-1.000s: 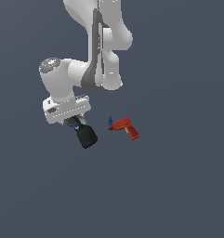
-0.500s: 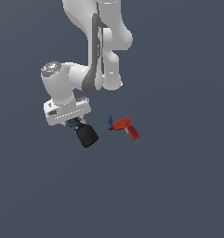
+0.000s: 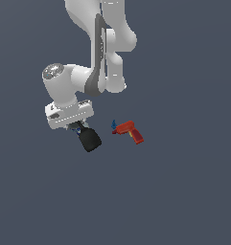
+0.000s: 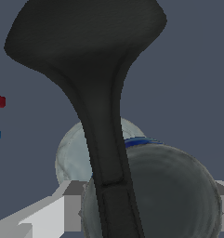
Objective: Pick up a designated object from a clutter of objects.
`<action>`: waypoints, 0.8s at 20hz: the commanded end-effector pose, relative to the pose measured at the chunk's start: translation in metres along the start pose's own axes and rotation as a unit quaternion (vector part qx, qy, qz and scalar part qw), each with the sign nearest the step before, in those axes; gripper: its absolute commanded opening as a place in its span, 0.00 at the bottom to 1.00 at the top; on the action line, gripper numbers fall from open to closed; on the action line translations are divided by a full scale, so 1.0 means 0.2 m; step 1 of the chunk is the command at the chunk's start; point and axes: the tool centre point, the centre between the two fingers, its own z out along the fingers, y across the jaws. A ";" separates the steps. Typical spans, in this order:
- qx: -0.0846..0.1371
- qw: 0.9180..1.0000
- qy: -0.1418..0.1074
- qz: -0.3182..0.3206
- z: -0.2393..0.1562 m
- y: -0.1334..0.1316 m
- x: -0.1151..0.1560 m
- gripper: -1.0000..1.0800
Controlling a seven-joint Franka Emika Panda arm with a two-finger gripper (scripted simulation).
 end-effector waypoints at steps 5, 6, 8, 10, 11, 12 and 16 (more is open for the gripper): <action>-0.001 1.000 0.001 0.000 -0.05 -0.06 0.02 0.00; -0.001 1.000 0.001 0.000 -0.06 -0.08 0.03 0.00; -0.001 1.000 0.001 0.000 -0.10 -0.12 0.04 0.00; -0.001 1.000 0.000 0.000 -0.13 -0.17 0.05 0.00; -0.001 1.000 0.000 0.000 -0.16 -0.20 0.06 0.00; -0.001 1.000 0.000 0.000 -0.18 -0.23 0.07 0.00; -0.002 1.000 -0.001 0.000 -0.29 -0.37 0.12 0.00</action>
